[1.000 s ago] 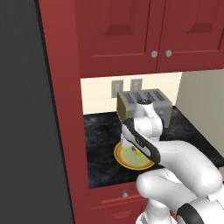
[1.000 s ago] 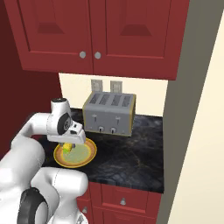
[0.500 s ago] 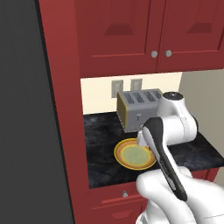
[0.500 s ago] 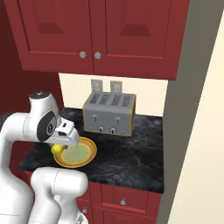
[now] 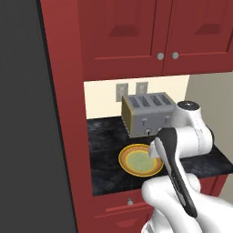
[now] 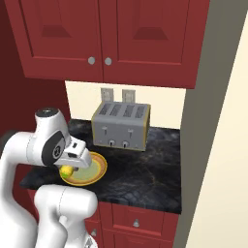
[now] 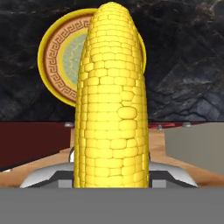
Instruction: Place the corn on the bottom rack of the oven.
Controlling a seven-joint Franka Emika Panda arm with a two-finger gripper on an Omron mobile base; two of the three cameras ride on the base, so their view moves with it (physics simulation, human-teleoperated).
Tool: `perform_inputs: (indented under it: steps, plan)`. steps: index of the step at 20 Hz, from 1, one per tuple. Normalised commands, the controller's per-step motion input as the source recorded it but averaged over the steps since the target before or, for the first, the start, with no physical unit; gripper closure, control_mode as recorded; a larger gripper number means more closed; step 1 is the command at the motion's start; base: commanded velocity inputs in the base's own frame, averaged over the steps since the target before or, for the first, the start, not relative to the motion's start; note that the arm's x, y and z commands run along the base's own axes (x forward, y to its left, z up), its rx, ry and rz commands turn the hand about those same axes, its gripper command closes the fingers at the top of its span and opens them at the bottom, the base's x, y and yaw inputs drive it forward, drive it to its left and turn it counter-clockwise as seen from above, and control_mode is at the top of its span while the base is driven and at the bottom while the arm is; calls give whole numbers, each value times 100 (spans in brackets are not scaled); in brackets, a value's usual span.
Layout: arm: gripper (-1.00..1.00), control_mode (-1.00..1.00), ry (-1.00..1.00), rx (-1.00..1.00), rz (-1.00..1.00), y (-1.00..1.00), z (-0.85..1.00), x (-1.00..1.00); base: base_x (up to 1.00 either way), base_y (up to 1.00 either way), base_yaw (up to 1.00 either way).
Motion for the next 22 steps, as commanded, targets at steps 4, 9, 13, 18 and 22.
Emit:
perform_inputs:
  steps: [4, 9, 13, 18, 22]
  plan:
    - [100, 100, -3, 0, 0, 0, 0, -40, -18, 0, 0]
    - [100, 100, 0, 0, 0, 0, 0, 0, -67, 21, 0]
    - [100, 100, 0, 0, 0, 0, 0, 0, -61, 30, 0]
    - [100, 100, 0, 0, 0, 0, 0, 0, -51, 26, 0]
    - [100, 100, 0, 0, 0, 0, 0, 0, -56, 38, 0]
